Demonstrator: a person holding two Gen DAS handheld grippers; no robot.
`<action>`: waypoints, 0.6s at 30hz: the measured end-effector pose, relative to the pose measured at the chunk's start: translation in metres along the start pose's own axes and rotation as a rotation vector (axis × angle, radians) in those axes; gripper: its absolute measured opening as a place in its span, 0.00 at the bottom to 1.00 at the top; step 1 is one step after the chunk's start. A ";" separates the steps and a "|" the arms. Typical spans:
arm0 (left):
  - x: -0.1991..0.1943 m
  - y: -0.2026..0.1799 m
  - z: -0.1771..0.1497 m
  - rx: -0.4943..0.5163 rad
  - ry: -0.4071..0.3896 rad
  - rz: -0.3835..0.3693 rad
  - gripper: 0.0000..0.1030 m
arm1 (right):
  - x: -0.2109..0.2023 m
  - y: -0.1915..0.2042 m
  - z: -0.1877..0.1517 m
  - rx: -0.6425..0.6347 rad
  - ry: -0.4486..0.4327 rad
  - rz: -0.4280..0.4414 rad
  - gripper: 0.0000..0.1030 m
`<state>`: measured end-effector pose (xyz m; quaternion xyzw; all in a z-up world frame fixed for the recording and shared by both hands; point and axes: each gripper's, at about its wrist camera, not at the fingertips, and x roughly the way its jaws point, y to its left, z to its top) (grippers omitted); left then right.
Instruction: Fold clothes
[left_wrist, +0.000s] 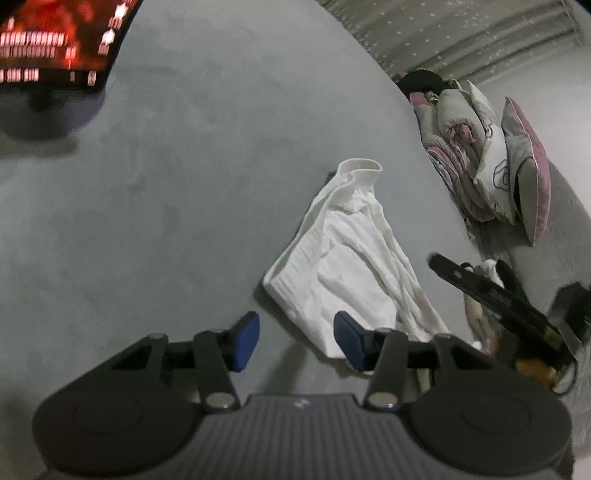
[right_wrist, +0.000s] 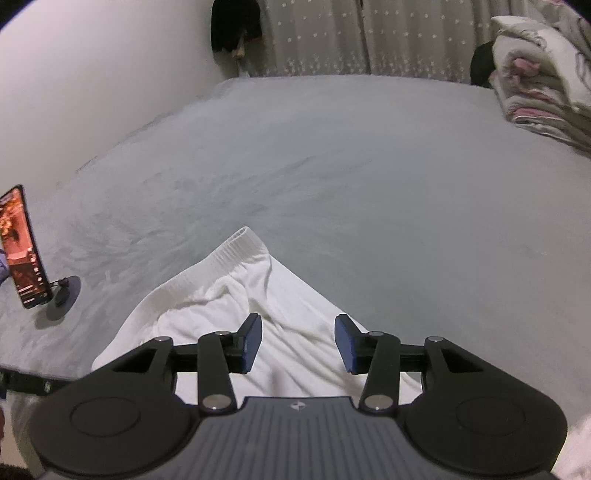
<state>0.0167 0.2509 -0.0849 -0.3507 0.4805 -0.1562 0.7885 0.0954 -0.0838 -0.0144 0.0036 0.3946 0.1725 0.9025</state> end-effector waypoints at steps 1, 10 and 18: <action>0.003 0.001 -0.001 -0.013 -0.005 -0.009 0.40 | 0.009 0.002 0.004 -0.004 0.010 0.002 0.43; 0.023 0.002 -0.004 -0.102 -0.077 0.026 0.14 | 0.078 0.021 0.032 -0.058 0.078 0.021 0.49; 0.028 -0.010 -0.005 -0.057 -0.138 0.095 0.07 | 0.112 0.033 0.044 -0.071 0.064 -0.004 0.24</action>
